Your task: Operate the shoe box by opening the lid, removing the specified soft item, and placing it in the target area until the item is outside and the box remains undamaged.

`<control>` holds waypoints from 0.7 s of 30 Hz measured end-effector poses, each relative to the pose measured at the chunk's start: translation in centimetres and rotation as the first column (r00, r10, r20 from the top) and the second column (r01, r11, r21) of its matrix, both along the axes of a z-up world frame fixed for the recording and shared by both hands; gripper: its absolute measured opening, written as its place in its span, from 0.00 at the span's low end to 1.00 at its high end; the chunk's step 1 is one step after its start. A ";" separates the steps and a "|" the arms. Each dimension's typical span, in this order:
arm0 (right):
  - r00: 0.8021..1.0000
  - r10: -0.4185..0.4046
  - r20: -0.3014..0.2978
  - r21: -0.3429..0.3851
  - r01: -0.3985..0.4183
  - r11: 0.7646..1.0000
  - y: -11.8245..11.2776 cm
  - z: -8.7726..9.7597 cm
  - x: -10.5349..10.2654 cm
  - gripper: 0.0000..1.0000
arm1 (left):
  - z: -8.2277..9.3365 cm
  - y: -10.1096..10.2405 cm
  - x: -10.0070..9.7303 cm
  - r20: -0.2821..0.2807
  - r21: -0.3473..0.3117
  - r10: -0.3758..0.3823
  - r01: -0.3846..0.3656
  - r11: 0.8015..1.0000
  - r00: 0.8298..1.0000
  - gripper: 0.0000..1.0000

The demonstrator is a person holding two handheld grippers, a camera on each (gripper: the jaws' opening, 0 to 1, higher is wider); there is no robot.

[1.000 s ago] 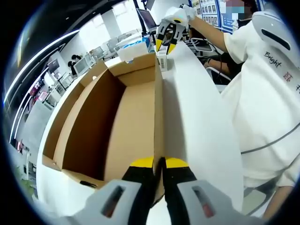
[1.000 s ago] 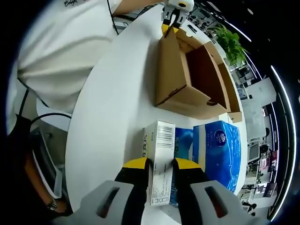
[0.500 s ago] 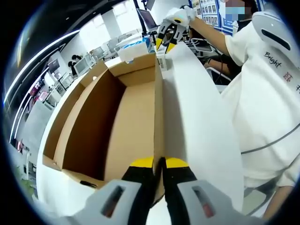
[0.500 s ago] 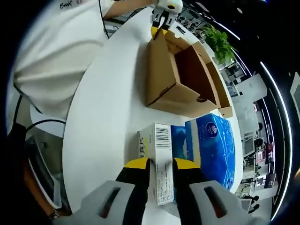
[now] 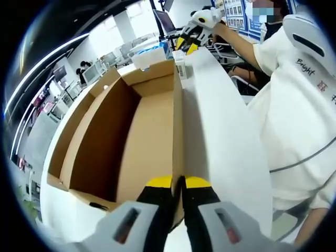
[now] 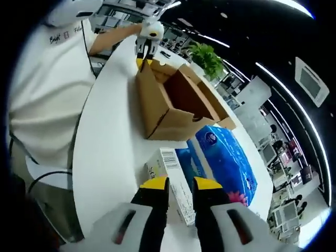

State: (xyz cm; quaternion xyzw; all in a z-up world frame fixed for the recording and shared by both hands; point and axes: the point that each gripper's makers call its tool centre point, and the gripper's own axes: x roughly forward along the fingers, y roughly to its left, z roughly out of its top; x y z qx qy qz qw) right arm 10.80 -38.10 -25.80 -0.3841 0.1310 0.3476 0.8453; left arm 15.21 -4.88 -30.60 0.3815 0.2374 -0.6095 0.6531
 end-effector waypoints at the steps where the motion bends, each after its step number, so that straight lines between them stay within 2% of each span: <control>1: 1.000 -0.001 -0.005 0.041 0.001 0.999 0.2 0.1 -0.2 0.09 | 0.0 0.0 -0.1 0.001 0.002 0.000 0.000 1.000 1.000 0.04; 3: 1.000 0.017 -0.015 0.103 -0.016 0.995 0.7 0.2 -0.7 0.10 | 0.0 0.0 -0.1 0.001 0.005 0.000 0.000 1.000 1.000 0.04; 5: 1.000 -0.011 0.004 0.109 0.011 0.994 0.3 0.3 -0.7 0.10 | 0.0 0.0 -0.1 -0.001 0.004 0.000 0.000 1.000 1.000 0.04; 8: 0.993 -0.111 0.037 0.199 0.102 0.975 -0.2 1.8 -0.2 0.10 | 0.0 0.0 0.0 -0.005 0.001 -0.001 0.001 1.000 1.000 0.04; 10: 0.979 -0.203 0.019 0.248 0.192 0.950 -1.1 2.7 0.1 0.09 | 0.0 0.0 -0.1 -0.005 0.002 -0.001 0.001 1.000 1.000 0.04; 11: 0.980 -0.199 0.023 0.256 0.186 0.948 -1.1 2.9 0.1 0.09 | 0.0 0.0 0.0 -0.005 0.002 -0.001 0.001 1.000 1.000 0.04; 13: 0.979 -0.202 0.027 0.321 0.183 0.929 -0.8 3.9 0.1 0.09 | 0.0 0.0 0.0 -0.005 0.001 0.001 -0.001 1.000 1.000 0.04; 14: 0.971 -0.239 0.013 0.384 0.216 0.898 -1.1 4.6 0.3 0.09 | 0.0 0.0 0.0 -0.004 0.001 0.000 0.000 1.000 1.000 0.04; 15: 0.968 -0.250 0.019 0.410 0.221 0.885 -1.2 5.0 0.4 0.10 | 0.0 0.0 0.0 -0.004 0.000 0.000 0.000 1.000 1.000 0.04; 16: 0.967 -0.250 0.038 0.433 0.209 0.877 -1.1 5.5 0.5 0.12 | 0.0 0.0 0.0 -0.005 -0.001 0.000 0.000 1.000 1.000 0.04; 17: 0.964 -0.255 0.068 0.475 0.194 0.858 -1.0 6.3 0.7 0.13 | 0.0 0.0 0.0 -0.006 -0.001 -0.001 0.001 1.000 1.000 0.04; 18: 0.963 -0.264 0.055 0.514 0.199 0.834 -0.9 6.6 0.6 0.11 | 0.0 0.0 0.0 -0.006 -0.001 -0.001 0.001 1.000 1.000 0.04; 19: 0.966 -0.253 0.046 0.530 0.192 0.826 -0.8 6.7 0.5 0.10 | 0.0 0.0 -0.1 -0.006 -0.001 -0.002 0.002 1.000 1.000 0.04; 20: 0.967 -0.254 0.014 0.566 0.201 0.800 -0.5 6.7 0.4 0.09 | 0.0 0.0 -0.1 -0.006 -0.002 -0.003 0.003 1.000 1.000 0.04; 21: 0.962 -0.272 0.009 0.541 0.225 0.810 -0.7 6.3 0.5 0.09 | 0.1 0.0 0.0 -0.006 -0.004 -0.004 0.004 1.000 1.000 0.04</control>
